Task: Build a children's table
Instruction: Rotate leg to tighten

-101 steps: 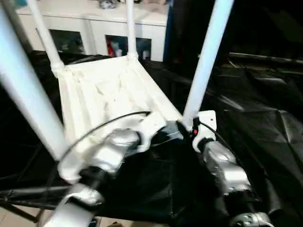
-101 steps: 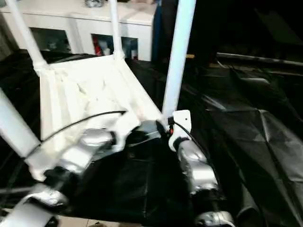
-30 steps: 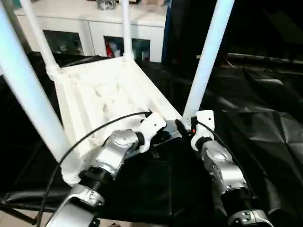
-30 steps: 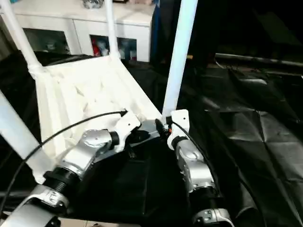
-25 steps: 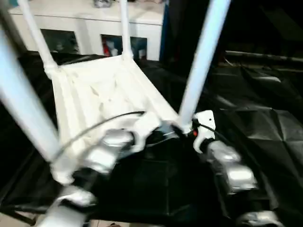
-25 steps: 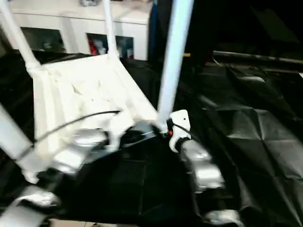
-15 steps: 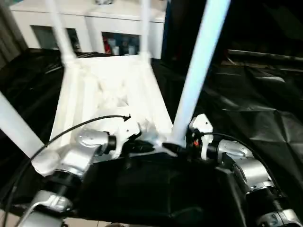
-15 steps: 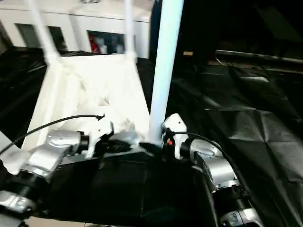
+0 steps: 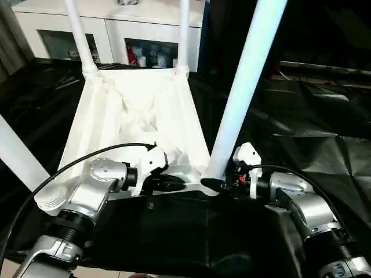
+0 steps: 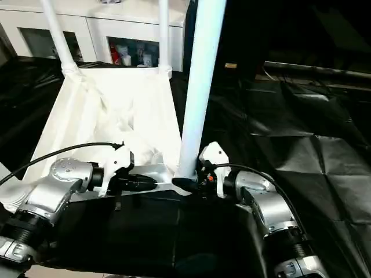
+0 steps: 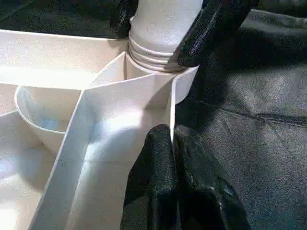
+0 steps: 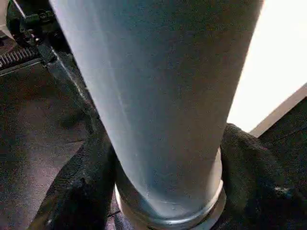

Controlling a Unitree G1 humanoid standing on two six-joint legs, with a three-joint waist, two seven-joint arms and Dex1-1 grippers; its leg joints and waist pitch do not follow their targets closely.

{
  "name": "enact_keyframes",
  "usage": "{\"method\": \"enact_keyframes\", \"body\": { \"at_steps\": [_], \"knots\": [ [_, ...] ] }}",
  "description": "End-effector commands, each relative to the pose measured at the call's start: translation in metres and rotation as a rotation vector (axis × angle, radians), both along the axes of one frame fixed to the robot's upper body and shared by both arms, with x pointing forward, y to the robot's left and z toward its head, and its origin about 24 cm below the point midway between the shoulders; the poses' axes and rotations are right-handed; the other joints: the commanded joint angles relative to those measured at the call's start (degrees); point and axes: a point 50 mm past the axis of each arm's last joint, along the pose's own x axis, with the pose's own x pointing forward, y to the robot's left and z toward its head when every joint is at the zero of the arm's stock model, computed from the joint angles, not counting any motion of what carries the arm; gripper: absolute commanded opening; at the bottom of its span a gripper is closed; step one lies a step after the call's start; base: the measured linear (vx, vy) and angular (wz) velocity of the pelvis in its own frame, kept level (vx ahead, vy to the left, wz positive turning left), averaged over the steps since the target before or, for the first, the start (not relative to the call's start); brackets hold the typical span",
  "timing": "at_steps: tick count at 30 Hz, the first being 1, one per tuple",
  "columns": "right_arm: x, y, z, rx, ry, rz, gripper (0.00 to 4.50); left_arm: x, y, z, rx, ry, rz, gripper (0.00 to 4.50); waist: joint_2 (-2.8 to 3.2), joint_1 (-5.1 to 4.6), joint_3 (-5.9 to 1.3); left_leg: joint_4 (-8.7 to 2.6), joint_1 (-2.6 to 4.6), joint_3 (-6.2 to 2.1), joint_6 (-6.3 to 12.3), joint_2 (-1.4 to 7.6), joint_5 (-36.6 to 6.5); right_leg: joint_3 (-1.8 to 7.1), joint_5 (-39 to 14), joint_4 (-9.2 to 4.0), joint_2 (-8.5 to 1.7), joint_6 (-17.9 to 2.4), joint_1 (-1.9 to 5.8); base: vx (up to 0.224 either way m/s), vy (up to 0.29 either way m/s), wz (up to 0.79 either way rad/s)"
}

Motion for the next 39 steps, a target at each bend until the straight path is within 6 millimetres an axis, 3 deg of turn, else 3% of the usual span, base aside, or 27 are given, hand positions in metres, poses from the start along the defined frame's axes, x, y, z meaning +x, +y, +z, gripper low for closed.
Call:
{"method": "enact_keyframes", "body": {
  "at_steps": [1,7,8,10,11,12,13,16,21,26,27,30,31,33,34,36,39],
  "knots": [
    [-0.002,0.002,-0.001,-0.001,0.014,0.018,2.69,-0.01,0.002,-0.018,0.002,0.092,0.002,0.0,-0.69,0.07,-2.77,-3.7,1.12,-1.86,3.19,4.12,-8.5,2.62,-5.0,-3.71,-4.72,-13.9,1.67,0.0,0.0,0.0],
    [0.0,0.004,-0.005,0.022,0.013,-0.065,2.66,-0.007,-0.002,-0.019,-0.003,0.08,0.036,0.0,-0.74,-0.03,-2.68,-3.77,1.11,-1.9,2.82,4.1,-9.1,2.61,-6.5,-3.87,-4.74,-13.9,1.63,0.0,0.0,0.0],
    [0.006,0.006,-0.012,0.016,0.004,-0.199,2.66,-0.003,-0.012,-0.02,-0.004,0.065,0.077,0.0,-0.73,-0.08,-2.62,-3.83,1.05,-1.93,2.67,4.06,-9.6,2.62,-7.3,-3.94,-4.74,-13.7,1.63,0.0,0.0,0.0],
    [0.012,0.013,-0.022,0.018,0.007,-0.432,2.66,0.004,-0.036,-0.022,0.007,0.029,0.145,0.0,-0.65,-0.56,-2.21,-4.45,1.39,-2.16,-0.45,4.16,-13.9,2.68,-15.4,-4.8,-4.98,-12.3,1.06,0.0,0.0,0.0],
    [0.012,0.013,-0.022,0.018,0.007,-0.432,2.66,0.004,-0.036,-0.022,0.007,0.029,0.145,0.0,-0.84,-0.61,-2.21,-4.53,1.47,-2.32,-1.29,4.13,-14.7,2.62,-17.4,-4.94,-5.07,-11.7,1.24,0.0,0.0,0.0],
    [0.014,0.019,-0.027,0.033,0.029,-0.566,2.66,0.009,-0.053,-0.022,0.003,0.019,0.188,0.0,-0.38,-0.82,-2.33,-4.71,1.24,-2.64,-1.87,4.16,-15.2,2.61,-19.2,-5.01,-5.21,-10.5,1.48,0.0,0.0,0.0],
    [0.014,0.019,-0.027,0.033,0.029,-0.566,2.65,0.009,-0.053,-0.022,0.003,0.019,0.188,0.0,-0.58,-1.06,-2.24,-4.77,1.49,-2.55,-2.25,4.19,-16.4,2.68,-19.2,-5.29,-4.89,-9.8,1.02,0.0,0.0,0.0],
    [0.014,0.033,-0.033,0.018,0.056,-0.718,2.65,0.015,-0.079,-0.021,0.009,-0.008,0.262,0.0,-0.51,-0.91,-2.19,-4.62,2.06,-2.38,-2.29,4.0,-18.1,2.97,-20.3,-5.8,-4.88,-9.3,0.37,0.0,0.0,0.0],
    [0.016,0.055,-0.03,0.008,0.027,-0.701,2.65,0.021,-0.091,-0.017,0.026,-0.042,0.293,0.0,-0.21,-0.49,-2.37,-4.77,1.64,-2.42,-1.85,3.94,-17.1,2.95,-16.9,-5.63,-4.71,-8.4,0.74,0.0,0.0,0.0],
    [0.017,0.055,-0.021,0.066,-0.013,-0.625,2.65,0.02,-0.081,-0.018,0.039,-0.029,0.262,0.0,-0.29,-0.39,-2.44,-4.82,1.38,-2.49,-1.21,3.97,-16.8,2.89,-16.4,-5.5,-4.84,-8.4,1.04,0.0,0.0,0.0],
    [0.017,0.055,-0.02,0.082,-0.011,-0.608,3.0,0.019,-0.079,-0.018,0.039,-0.025,0.254,0.0,-0.31,-0.4,-2.49,-4.8,1.3,-2.47,-1.06,3.95,-16.4,2.9,-15.8,-5.45,-4.84,-8.5,1.09,0.0,0.0,0.0],
    [0.017,0.051,-0.015,0.102,-0.029,-0.558,3.37,0.017,-0.072,-0.019,0.043,-0.009,0.224,0.0,-0.33,-0.35,-2.65,-4.6,1.14,-2.3,-0.17,3.91,-14.3,2.85,-11.5,-5.0,-4.71,-9.5,1.34,0.0,0.0,0.0],
    [0.016,0.048,-0.011,0.124,-0.03,-0.496,3.37,0.014,-0.064,-0.02,0.047,0.013,0.2,0.0,-0.63,-0.35,-2.64,-4.48,1.0,-2.22,0.47,3.88,-13.3,2.85,-10.5,-4.92,-4.75,-9.8,1.48,0.0,0.0,0.0],
    [0.014,0.046,-0.008,0.13,-0.029,-0.445,3.58,0.012,-0.059,-0.02,0.054,0.026,0.186,0.0,-0.37,-0.2,-2.72,-4.32,0.87,-2.23,1.44,3.96,-11.6,2.79,-8.3,-4.6,-4.76,-10.3,1.61,0.0,0.0,0.0],
    [0.008,0.04,-0.003,0.12,-0.012,-0.295,3.68,0.009,-0.045,-0.022,0.075,0.051,0.15,0.0,-0.4,-0.26,-2.68,-4.32,0.86,-2.25,1.91,3.9,-11.2,2.65,-7.6,-4.57,-4.54,-10.7,1.82,0.0,0.0,0.0],
    [0.004,0.036,-0.002,0.105,-0.003,-0.218,3.81,0.007,-0.039,-0.022,0.082,0.058,0.13,0.0,-0.42,-0.28,-2.56,-4.31,0.69,-2.27,2.61,4.05,-11.0,2.68,-7.1,-4.44,-4.6,-10.9,1.98,0.0,0.0,0.0],
    [-0.004,0.018,0.002,0.051,0.026,-0.06,3.81,-0.001,-0.02,-0.018,0.095,0.108,0.052,0.0,-0.48,-0.44,-2.66,-4.28,1.03,-2.25,2.29,4.19,-11.4,2.59,-7.4,-4.34,-4.5,-12.0,1.85,0.0,0.0,0.0]
  ]
}}
